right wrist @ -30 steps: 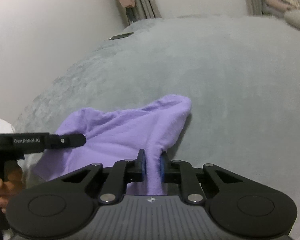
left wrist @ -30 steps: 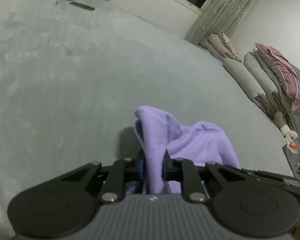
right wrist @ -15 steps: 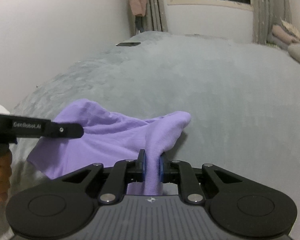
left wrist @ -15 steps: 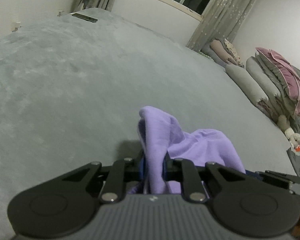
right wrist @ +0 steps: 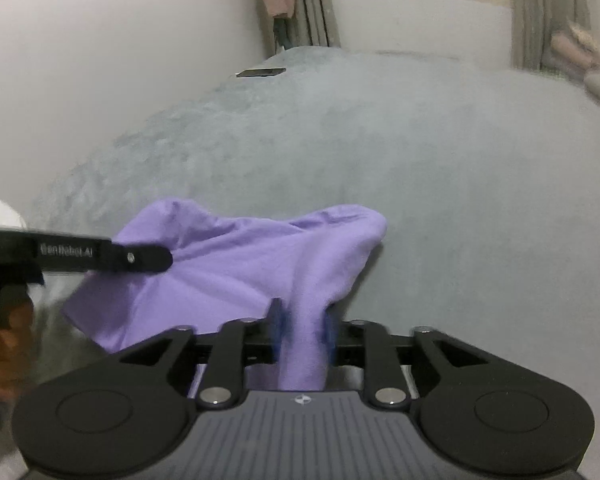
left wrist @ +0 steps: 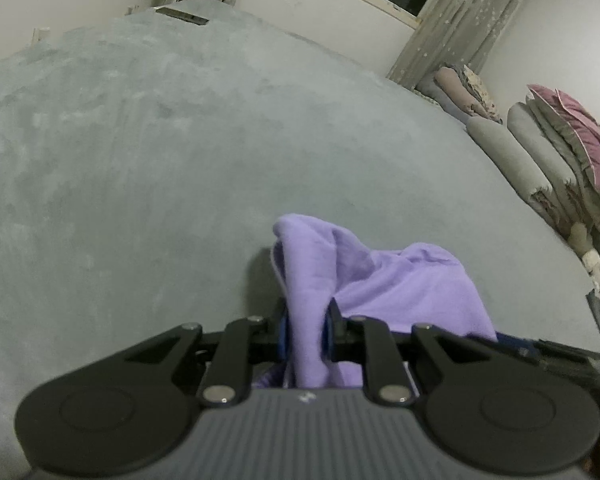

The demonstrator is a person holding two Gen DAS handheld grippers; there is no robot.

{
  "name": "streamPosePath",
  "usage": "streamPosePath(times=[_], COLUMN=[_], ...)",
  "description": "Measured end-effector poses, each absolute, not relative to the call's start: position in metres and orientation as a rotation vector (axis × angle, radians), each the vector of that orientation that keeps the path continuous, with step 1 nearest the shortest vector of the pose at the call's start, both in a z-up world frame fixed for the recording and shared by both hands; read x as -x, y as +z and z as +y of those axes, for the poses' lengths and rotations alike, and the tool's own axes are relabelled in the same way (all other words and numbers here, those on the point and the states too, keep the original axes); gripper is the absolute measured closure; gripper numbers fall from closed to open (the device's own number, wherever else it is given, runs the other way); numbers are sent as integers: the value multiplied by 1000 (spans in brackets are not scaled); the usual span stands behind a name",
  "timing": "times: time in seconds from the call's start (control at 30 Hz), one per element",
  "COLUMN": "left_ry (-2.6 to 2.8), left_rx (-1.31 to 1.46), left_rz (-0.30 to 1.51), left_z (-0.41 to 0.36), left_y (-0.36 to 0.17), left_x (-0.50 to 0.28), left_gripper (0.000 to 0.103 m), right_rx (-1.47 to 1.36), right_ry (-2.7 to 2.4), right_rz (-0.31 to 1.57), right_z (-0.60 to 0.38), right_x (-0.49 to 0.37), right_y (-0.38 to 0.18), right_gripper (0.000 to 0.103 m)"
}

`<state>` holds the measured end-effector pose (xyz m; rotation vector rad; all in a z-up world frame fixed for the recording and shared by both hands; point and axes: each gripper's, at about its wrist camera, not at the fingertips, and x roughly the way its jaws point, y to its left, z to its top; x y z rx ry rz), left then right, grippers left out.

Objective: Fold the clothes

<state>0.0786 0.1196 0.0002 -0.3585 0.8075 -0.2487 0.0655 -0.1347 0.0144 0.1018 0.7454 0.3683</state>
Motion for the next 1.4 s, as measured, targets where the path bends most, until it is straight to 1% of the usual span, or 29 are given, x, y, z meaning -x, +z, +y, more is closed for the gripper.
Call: streamPosePath(times=[0.03,0.07,0.33,0.4,0.43,0.47,0.5,0.53,0.67,0.77,0.8,0.87,0.93,1.0,1.03,1.07,1.13,1.23,1.3,1.37,1.4], left_ry=[-249,-250,-263,-267,-269,-274,-279,-288,-323,-304,-290,-276,-282,-304,-315,-326,-364,-406,-416,-398,-384], left_rx=[358,357,357,360,362,370,378,390,418,411,405,418,437,461,473,485,511,508,502,485,472], left_rz=[808,808,813,814,815,815,813,805,781,802,809,805,807,812,815,817,831,835,830,826,824], left_z=[120,120,123,125,125,127,128,130,132,134,136,141,145,149,150,152,155,153,154,150,147], left_y=[-1,-2,-6,-7,-8,-7,-7,-5,-4,-9,-11,-10,-9,-9,-10,-10,-12,-19,-22,-23,-22], left_x=[-79,-79,-82,-82,-83,-83,-83,-83,-84,-89,-90,-91,-92,-93,-93,-94,-96,-99,-99,-98,-97], left_gripper=[88,88,88,88,88,88,88,88,86,76,69,66,64,62,58,55,44,36,35,38,47], right_rx=[-166,-219,-551,-582,-579,-562,-542,-523,-454,-324,-278,-228,-315,-418,-453,-484,-539,-608,-614,-592,-579], right_ry=[371,373,415,414,409,396,381,366,393,329,305,255,229,199,186,174,178,270,348,371,381], right_rz=[748,752,838,843,840,833,825,816,621,575,563,571,633,652,645,637,673,796,849,837,826], right_z=[-143,-150,-185,-187,-184,-182,-181,-180,-175,-168,-165,-164,-172,-184,-189,-195,-202,-204,-204,-203,-203], right_x=[-71,-76,-138,-148,-152,-154,-155,-157,-143,-137,-135,-134,-137,-131,-126,-121,-109,-93,-80,-68,-62], right_y=[14,13,-10,-13,-13,-13,-13,-13,15,25,28,24,7,1,3,5,8,2,-3,-8,-10], right_gripper=[61,59,55,56,62,78,88,94,96,96,96,93,90,81,72,68,68,68,67,68,68])
